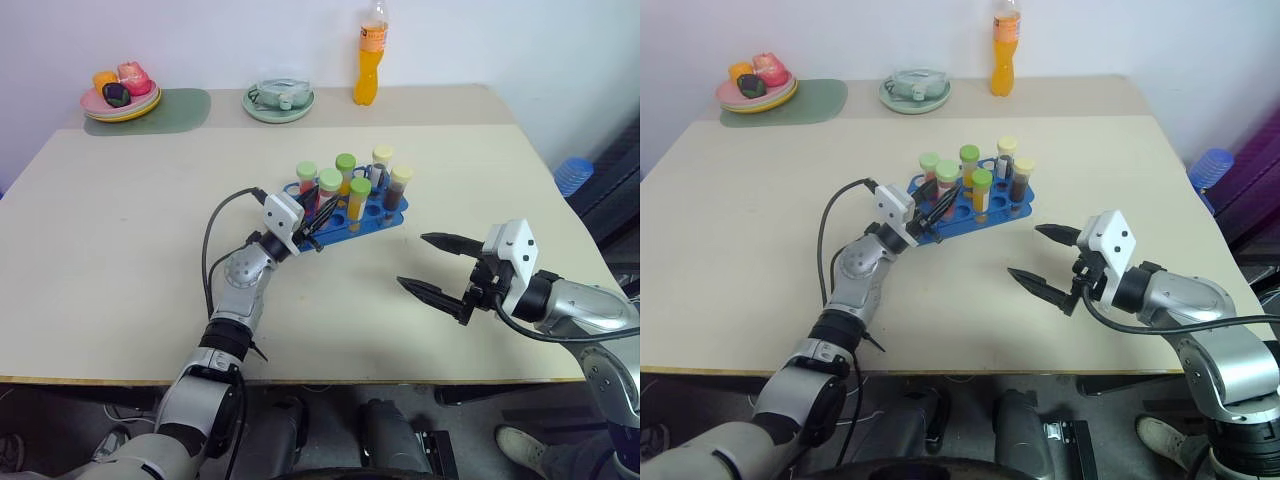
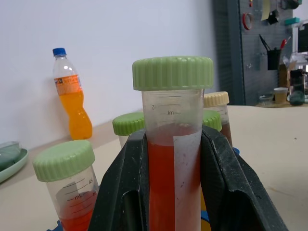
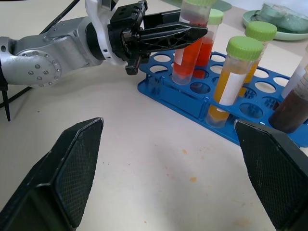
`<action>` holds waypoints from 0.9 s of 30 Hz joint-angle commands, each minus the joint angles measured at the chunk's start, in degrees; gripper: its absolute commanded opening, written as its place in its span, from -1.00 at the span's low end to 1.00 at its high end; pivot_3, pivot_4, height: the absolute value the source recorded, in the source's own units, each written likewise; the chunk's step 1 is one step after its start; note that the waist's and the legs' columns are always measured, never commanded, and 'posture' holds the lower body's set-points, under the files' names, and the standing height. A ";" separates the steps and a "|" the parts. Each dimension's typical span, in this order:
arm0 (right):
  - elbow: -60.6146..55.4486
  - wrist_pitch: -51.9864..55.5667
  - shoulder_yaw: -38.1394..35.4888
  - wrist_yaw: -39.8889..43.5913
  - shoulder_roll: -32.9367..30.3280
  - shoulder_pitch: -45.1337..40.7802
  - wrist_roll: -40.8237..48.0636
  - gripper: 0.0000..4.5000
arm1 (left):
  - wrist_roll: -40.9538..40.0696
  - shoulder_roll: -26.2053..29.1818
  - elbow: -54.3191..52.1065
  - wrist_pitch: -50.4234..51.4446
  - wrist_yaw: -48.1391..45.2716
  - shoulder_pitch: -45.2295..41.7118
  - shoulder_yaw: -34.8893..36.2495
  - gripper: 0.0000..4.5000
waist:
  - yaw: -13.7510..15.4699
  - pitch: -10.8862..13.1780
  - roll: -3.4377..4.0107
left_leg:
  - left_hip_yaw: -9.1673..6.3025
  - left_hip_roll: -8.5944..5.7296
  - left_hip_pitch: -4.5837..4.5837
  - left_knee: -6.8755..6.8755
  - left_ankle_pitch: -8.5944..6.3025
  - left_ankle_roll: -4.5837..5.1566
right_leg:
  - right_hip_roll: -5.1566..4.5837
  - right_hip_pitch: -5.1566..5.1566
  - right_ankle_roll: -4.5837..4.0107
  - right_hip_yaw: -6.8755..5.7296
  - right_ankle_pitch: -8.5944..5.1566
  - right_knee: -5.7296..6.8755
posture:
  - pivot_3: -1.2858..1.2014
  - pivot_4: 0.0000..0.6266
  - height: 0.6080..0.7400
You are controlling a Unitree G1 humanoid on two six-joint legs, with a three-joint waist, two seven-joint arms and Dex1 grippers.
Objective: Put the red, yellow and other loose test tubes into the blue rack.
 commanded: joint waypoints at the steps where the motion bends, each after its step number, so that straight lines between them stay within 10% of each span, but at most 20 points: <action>1: -1.91 -1.07 -0.98 -0.36 0.40 0.08 0.46 1.00 | 0.43 0.51 0.99 1.40 -0.96 1.79 -0.41 -0.64 | 0.04 0.00 0.00 | 0.00 0.00 0.00 0.00 0.00 0.01 | 0.00 0.01 0.01 0.00 0.00 -0.02 | 0.03 -0.52 1.00; 27: -1.64 -1.96 -1.82 -0.83 0.29 1.79 0.48 1.00 | 0.06 1.14 2.99 2.24 -0.15 2.73 1.10 -0.64 | -0.08 -0.04 0.00 | 0.00 0.02 -0.05 -0.08 -0.09 0.03 | 0.03 -0.03 0.04 0.01 0.02 -0.21 | 0.03 -0.52 1.00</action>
